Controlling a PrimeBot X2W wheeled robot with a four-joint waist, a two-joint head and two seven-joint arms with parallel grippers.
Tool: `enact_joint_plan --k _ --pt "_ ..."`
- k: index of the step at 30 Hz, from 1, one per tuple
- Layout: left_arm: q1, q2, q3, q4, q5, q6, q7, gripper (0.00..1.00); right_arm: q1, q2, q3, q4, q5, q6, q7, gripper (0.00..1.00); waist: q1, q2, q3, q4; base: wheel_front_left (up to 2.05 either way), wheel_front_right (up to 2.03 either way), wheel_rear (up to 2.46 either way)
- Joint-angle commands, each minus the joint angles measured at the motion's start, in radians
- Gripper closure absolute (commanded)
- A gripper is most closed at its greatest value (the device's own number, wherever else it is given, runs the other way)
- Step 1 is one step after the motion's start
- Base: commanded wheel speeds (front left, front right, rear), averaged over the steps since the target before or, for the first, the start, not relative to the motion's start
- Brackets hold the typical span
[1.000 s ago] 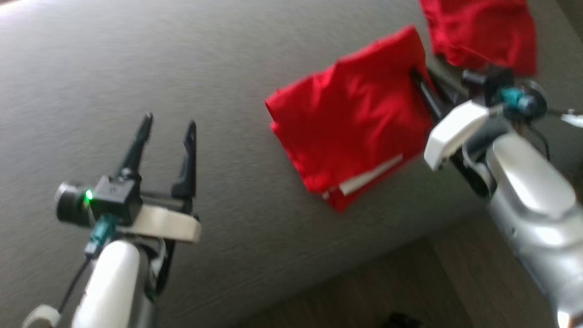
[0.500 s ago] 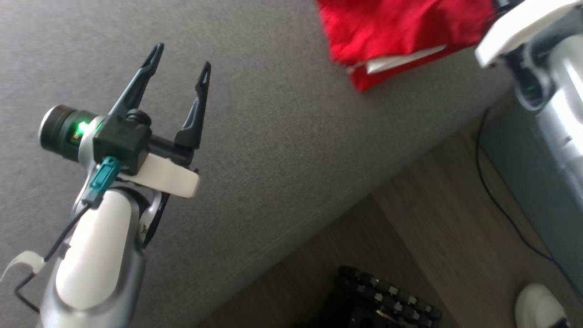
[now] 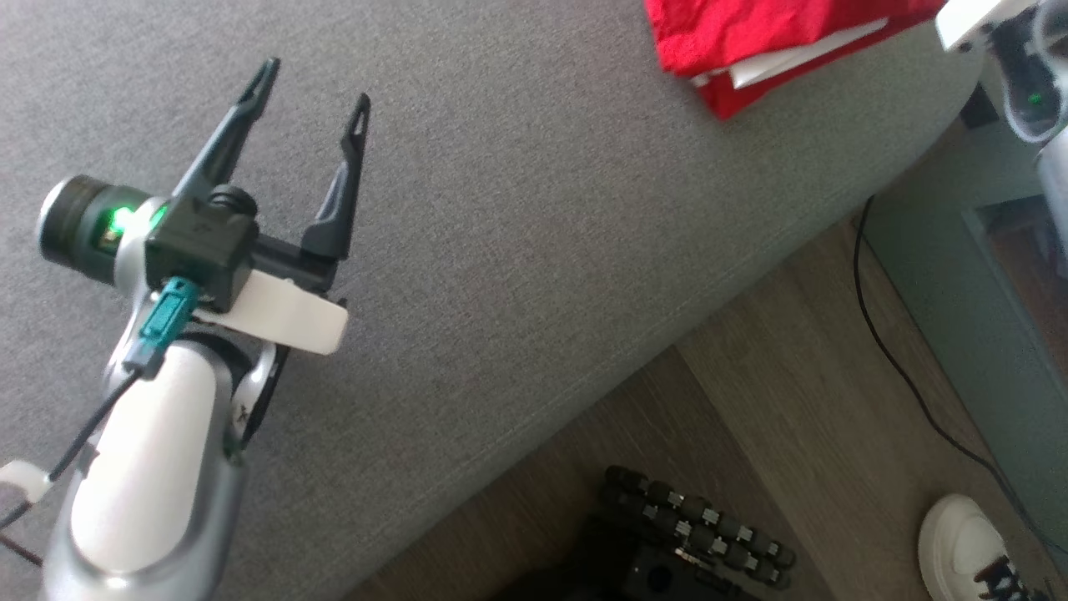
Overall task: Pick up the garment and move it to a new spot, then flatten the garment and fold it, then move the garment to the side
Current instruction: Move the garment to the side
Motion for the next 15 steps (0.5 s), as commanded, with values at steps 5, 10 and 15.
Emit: enact_joint_plan --k 5,10,15 --pt "0.028 0.037 0.052 -0.087 -0.011 0.02 0.025 0.0 0.002 -0.002 -0.085 -0.043 -0.043 0.0 -0.012 1.0 -0.0001 0.0 0.024 -0.001 0.0 0.0 0.0" --pt "0.038 0.045 0.051 -0.099 -0.016 0.02 0.033 0.0 0.028 0.008 -0.123 -0.086 -0.076 0.0 -0.012 0.0 -0.0001 0.0 0.026 -0.001 0.0 0.0 0.0" --pt "0.032 0.043 0.042 -0.096 -0.019 0.02 0.036 0.0 0.039 0.011 -0.129 -0.096 -0.086 0.0 -0.012 0.0 -0.0001 0.0 0.027 -0.002 0.0 0.0 0.0"
